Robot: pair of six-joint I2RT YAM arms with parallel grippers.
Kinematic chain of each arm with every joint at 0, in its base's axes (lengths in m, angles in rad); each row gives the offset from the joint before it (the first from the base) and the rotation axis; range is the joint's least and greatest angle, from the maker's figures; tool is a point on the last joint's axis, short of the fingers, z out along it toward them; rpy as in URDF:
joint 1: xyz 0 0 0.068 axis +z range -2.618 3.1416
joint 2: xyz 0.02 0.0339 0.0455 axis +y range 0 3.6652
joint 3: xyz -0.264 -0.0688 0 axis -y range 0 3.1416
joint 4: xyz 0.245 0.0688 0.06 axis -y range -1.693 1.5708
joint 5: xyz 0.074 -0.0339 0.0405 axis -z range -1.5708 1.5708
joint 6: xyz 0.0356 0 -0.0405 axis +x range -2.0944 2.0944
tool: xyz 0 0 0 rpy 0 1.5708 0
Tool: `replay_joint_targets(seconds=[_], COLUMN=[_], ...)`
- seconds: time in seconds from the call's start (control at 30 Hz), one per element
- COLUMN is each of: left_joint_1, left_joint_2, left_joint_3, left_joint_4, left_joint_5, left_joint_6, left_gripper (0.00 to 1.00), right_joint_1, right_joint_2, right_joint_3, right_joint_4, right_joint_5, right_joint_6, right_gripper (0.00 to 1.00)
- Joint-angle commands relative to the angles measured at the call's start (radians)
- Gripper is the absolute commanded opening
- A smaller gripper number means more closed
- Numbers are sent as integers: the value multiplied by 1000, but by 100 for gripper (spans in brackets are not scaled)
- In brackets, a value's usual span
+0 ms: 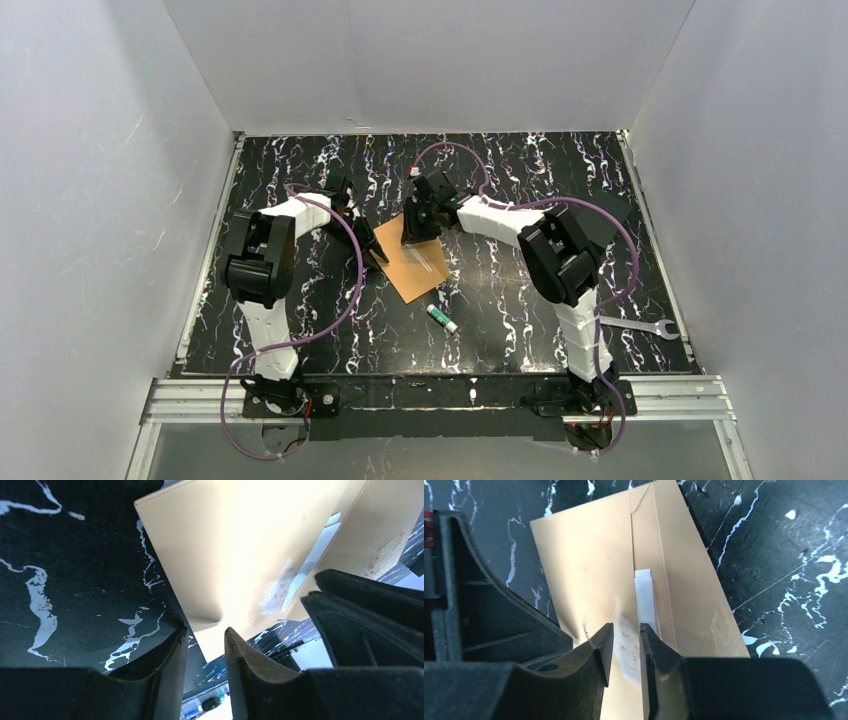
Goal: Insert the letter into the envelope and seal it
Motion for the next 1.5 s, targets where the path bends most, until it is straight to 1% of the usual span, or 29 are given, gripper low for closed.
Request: replay_joint_targets(seconds=[0.0,0.07,0.17,0.6,0.9,0.97,1.07,1.13,1.23,1.27,1.33,1.4,1.47], left_joint_1=[0,-1,-1,0,-1,0,-1,-1,-1,-1,1,3,8], left_joint_2=[48,50,50,63,96,101,95,85,74,72,59,38,-1], left_joint_3=[1,4,10,22,57,66,76,77,97,106,123,140,144], left_joint_4=[10,10,7,22,36,39,19,10,-10,-15,-20,-37,-65], left_joint_5=[-88,-88,-87,-59,-27,-26,-64,-91,-108,-107,-99,-108,-147], left_joint_6=[27,26,26,11,-9,-14,-11,0,26,34,43,47,54], left_gripper=[32,32,32,33,32,32,32,34,39,41,46,53,60], right_joint_1=[-4,-4,-5,-10,-14,-14,-27,-43,-70,-77,-89,-90,-90], right_joint_2=[-83,-59,-37,30,16,15,13,6,-9,-18,-44,-76,-124], right_joint_3=[2,21,24,33,0,8,32,55,112,126,147,162,135], right_joint_4=[41,-4,-27,-35,47,40,-6,-37,-81,-81,-70,-104,-158], right_joint_5=[46,71,75,-7,-95,-85,-16,25,56,43,-32,-74,-100], right_joint_6=[-25,-32,-34,6,67,67,55,41,10,-1,-28,-59,-99], right_gripper=[40,46,49,48,45,45,45,47,53,56,59,60,60])
